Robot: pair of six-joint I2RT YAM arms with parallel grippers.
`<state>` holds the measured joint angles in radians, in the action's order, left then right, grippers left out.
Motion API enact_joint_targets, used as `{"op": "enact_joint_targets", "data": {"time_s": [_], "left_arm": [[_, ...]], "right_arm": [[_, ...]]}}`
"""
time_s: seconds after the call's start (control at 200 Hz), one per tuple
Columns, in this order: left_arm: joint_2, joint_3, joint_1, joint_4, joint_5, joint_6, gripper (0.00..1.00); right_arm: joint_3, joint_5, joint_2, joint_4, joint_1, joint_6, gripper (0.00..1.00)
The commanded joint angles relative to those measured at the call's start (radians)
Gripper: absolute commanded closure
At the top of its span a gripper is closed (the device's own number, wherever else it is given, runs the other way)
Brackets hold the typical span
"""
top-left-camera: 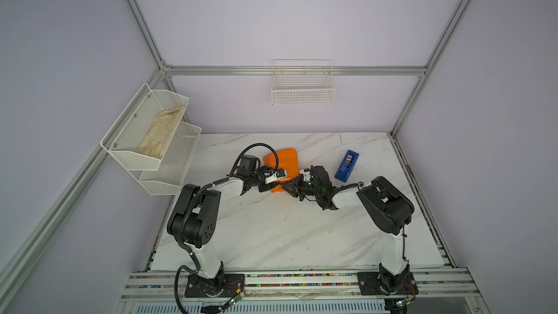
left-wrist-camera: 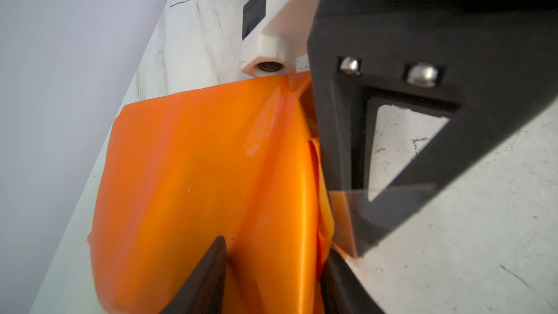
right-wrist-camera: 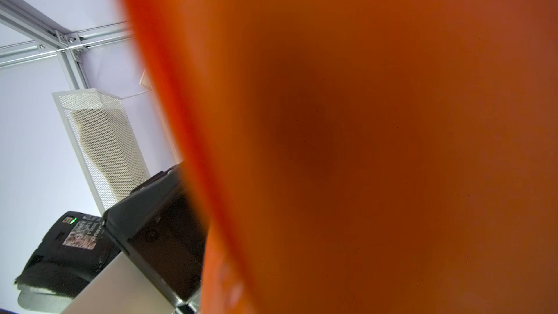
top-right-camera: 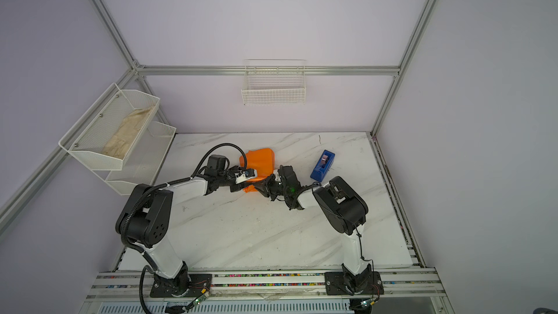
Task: Wrap a gift box in wrapping paper
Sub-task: Stick the wrapping paper to the gift box.
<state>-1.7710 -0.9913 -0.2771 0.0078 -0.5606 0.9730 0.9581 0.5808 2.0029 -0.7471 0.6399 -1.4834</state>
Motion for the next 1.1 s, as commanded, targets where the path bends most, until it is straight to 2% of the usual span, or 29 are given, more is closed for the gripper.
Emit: {"op": "enact_joint_targets", "data": {"time_s": [0.0, 0.165, 0.355, 0.475, 0.58, 0.72, 0.935, 1.095], "left_arm": [[-0.04, 0.013, 0.003, -0.166, 0.064, -0.005, 0.52], [-0.039, 0.013, 0.003, -0.167, 0.062, -0.003, 0.52], [-0.038, 0.014, 0.003, -0.167, 0.065, -0.003, 0.52], [-0.038, 0.013, 0.003, -0.166, 0.065, -0.003, 0.52], [-0.038, 0.013, 0.003, -0.167, 0.064, -0.002, 0.52], [-0.037, 0.014, 0.003, -0.167, 0.065, -0.003, 0.52], [-0.036, 0.016, 0.003, -0.166, 0.066, -0.002, 0.52], [-0.038, 0.014, 0.003, -0.167, 0.065, -0.002, 0.52]], "right_arm": [[0.021, -0.05, 0.016, -0.009, -0.011, -0.065, 0.79], [0.028, -0.079, 0.007, -0.008, -0.013, -0.084, 0.66], [0.028, -0.08, -0.01, 0.021, -0.013, -0.091, 0.44], [0.018, -0.076, -0.025, 0.048, -0.013, -0.084, 0.36], [-0.001, -0.07, -0.032, 0.066, -0.013, -0.074, 0.32], [-0.031, -0.062, -0.06, 0.07, -0.013, -0.067, 0.33], [-0.076, -0.052, -0.12, 0.076, -0.01, -0.059, 0.43], [-0.077, -0.039, -0.108, 0.04, -0.006, -0.067, 0.68]]}}
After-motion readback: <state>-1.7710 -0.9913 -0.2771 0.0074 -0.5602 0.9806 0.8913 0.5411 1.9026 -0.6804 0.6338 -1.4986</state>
